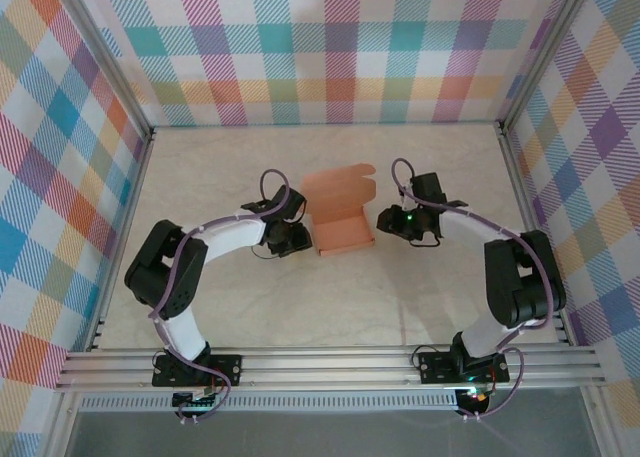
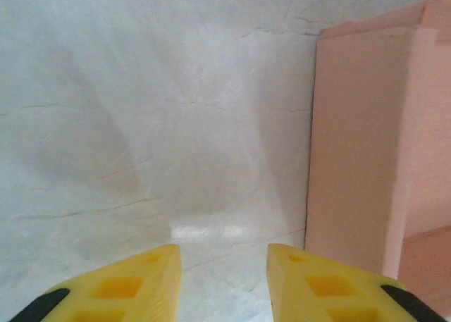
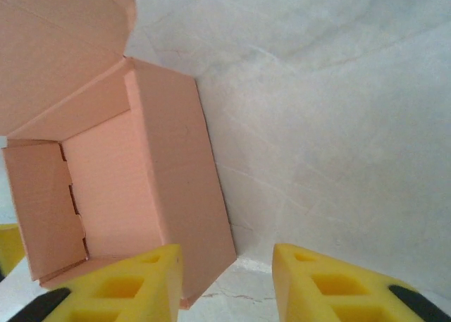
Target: Fold the paper box
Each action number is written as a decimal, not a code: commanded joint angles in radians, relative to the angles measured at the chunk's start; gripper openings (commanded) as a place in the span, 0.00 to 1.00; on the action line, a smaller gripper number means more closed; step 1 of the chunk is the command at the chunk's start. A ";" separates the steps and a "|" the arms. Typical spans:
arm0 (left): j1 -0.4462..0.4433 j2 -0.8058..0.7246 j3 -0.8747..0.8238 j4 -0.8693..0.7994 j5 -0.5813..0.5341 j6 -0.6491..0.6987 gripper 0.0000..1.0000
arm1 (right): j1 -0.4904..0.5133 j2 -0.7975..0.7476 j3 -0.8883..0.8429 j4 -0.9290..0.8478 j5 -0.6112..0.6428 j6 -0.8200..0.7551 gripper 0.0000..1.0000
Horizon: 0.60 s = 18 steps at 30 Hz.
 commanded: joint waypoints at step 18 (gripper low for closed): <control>0.092 -0.349 0.135 -0.175 -0.105 0.507 0.88 | -0.094 0.264 0.700 -0.533 -0.388 -1.139 0.73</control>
